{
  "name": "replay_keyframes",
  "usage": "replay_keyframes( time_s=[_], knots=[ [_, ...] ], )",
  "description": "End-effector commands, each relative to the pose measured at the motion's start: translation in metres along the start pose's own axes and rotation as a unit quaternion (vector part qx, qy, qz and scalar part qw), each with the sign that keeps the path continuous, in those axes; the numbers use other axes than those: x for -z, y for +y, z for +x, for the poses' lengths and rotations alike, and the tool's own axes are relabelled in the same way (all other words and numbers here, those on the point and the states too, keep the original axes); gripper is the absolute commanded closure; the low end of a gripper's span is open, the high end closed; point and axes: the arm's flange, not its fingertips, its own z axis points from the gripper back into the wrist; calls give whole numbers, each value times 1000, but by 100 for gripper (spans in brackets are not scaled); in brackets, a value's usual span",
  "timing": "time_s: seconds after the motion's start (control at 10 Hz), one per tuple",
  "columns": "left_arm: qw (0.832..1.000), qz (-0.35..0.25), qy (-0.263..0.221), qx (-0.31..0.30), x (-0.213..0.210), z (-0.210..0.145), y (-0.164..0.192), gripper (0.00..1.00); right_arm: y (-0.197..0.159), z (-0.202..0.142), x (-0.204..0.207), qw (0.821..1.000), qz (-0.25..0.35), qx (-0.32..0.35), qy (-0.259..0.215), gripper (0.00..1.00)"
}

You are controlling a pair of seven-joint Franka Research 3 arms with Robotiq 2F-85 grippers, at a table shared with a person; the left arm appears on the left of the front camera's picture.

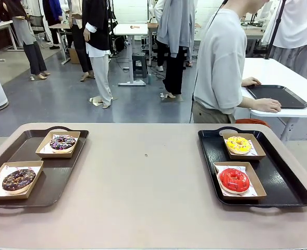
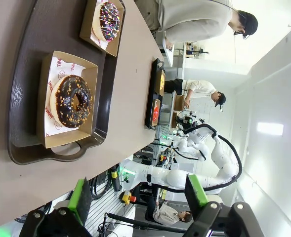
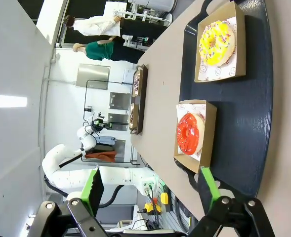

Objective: Individually package the donuts and arrange them on the tray.
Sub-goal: Place the picked Paper togo box on the Handle tray.

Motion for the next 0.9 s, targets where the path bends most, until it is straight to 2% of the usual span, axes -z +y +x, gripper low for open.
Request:
replay_keyframes(
  time_s=[0.0, 0.8],
  knots=[
    [1000, -2, -3, 3, -2, -1, -1, 0, -1, -2, -1, 1000, -1, 1, 4, 0],
    [1000, -2, -3, 3, -2, -1, -1, 0, -1, -2, -1, 1000, -1, 1, 4, 0]
  ],
)
